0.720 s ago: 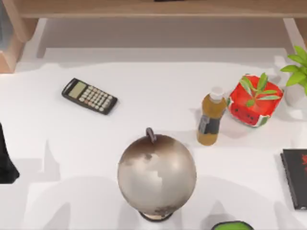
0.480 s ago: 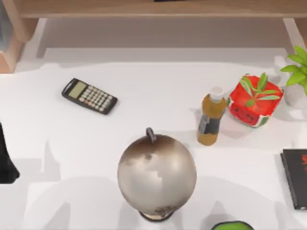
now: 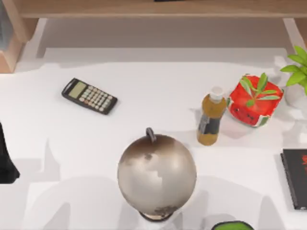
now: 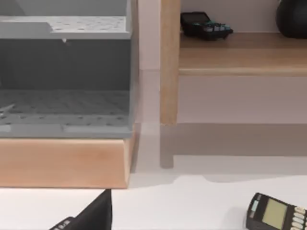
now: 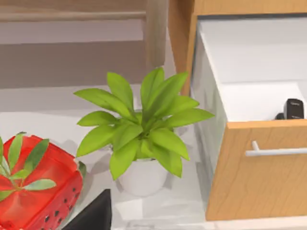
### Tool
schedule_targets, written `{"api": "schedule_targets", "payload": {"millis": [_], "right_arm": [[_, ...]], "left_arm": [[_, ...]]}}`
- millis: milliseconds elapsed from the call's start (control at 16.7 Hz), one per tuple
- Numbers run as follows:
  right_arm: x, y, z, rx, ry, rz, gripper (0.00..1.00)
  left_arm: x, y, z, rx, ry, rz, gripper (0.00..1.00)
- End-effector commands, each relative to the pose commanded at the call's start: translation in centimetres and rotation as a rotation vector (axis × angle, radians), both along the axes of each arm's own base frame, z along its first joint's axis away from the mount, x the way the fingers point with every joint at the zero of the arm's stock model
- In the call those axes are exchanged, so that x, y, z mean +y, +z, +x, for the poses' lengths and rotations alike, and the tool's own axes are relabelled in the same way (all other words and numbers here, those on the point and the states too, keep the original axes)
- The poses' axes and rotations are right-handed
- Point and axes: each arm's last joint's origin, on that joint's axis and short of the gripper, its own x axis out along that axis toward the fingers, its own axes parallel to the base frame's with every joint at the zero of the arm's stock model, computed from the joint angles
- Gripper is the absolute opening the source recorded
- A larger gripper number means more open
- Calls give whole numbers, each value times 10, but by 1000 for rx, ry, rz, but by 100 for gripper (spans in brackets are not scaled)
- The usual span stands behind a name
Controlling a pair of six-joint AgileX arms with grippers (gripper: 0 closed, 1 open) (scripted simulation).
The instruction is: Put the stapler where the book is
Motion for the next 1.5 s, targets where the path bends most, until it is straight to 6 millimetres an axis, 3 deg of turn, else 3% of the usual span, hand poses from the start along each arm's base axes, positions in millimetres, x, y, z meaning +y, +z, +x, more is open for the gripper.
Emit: {"api": "schedule_targets", "payload": {"millis": [240, 360, 480, 720, 900, 1200, 1320, 1500], "right_arm": [[-16, 62, 73, 230, -44, 21, 100], [-31, 78, 123, 348, -74, 37, 100], [-50, 79, 174, 470, -106, 58, 100], [-98, 44, 260, 710, -168, 113, 100], [-132, 3, 300, 867, -205, 160, 100], [-162, -59, 332, 1047, -218, 220, 100], [-162, -72, 339, 1071, -210, 227, 100], [-161, -78, 342, 1076, -205, 229, 100]], "left_arm": [[0, 0, 0, 0, 0, 0, 100], [0, 0, 0, 0, 0, 0, 100], [0, 0, 0, 0, 0, 0, 100], [0, 0, 0, 0, 0, 0, 100], [0, 0, 0, 0, 0, 0, 100], [0, 0, 0, 0, 0, 0, 100], [0, 0, 0, 0, 0, 0, 100], [0, 0, 0, 0, 0, 0, 100]]}}
